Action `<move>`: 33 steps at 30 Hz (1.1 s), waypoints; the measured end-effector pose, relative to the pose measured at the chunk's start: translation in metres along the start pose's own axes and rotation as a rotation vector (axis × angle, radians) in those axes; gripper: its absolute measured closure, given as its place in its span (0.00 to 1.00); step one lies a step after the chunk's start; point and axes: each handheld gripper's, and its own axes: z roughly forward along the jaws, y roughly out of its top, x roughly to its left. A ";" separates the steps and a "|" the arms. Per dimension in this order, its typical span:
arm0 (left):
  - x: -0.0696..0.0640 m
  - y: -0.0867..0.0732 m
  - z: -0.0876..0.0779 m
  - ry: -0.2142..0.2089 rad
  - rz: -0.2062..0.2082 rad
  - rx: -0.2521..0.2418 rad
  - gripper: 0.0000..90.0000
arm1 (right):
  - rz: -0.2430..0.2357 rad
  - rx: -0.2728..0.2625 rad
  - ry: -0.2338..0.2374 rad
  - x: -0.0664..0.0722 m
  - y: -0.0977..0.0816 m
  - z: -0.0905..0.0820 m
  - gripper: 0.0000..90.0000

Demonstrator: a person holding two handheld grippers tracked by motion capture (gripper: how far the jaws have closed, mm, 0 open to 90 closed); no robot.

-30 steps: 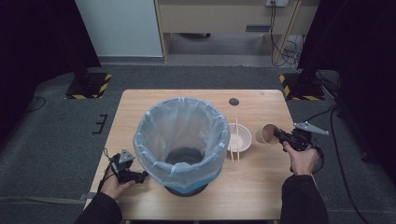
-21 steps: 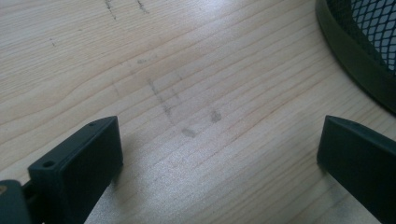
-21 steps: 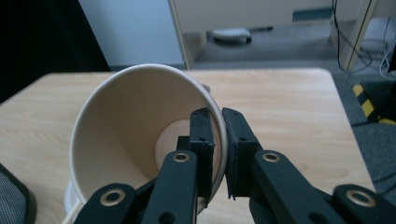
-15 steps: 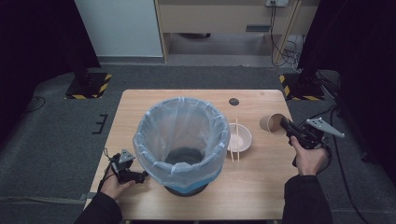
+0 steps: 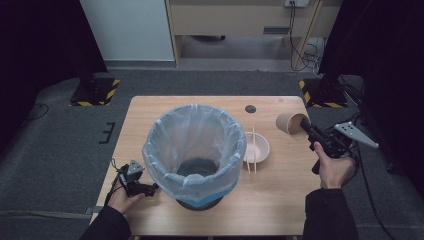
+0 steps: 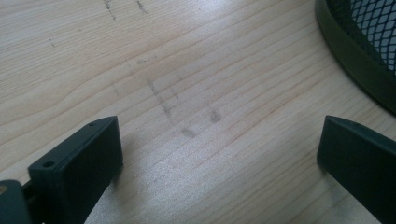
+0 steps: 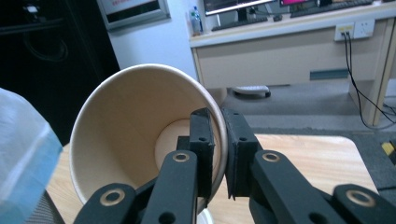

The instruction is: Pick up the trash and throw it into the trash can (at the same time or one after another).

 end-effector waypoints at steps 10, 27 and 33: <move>0.000 0.000 0.000 0.000 0.000 0.000 0.00 | -0.016 -0.087 0.054 0.016 0.019 -0.010 0.93; 0.000 0.000 0.000 -0.001 0.000 0.001 0.00 | -0.046 -0.197 0.141 0.044 0.046 -0.027 0.93; 0.000 0.000 0.000 -0.001 0.000 0.000 0.00 | -0.059 -0.230 0.183 0.055 0.055 -0.034 0.93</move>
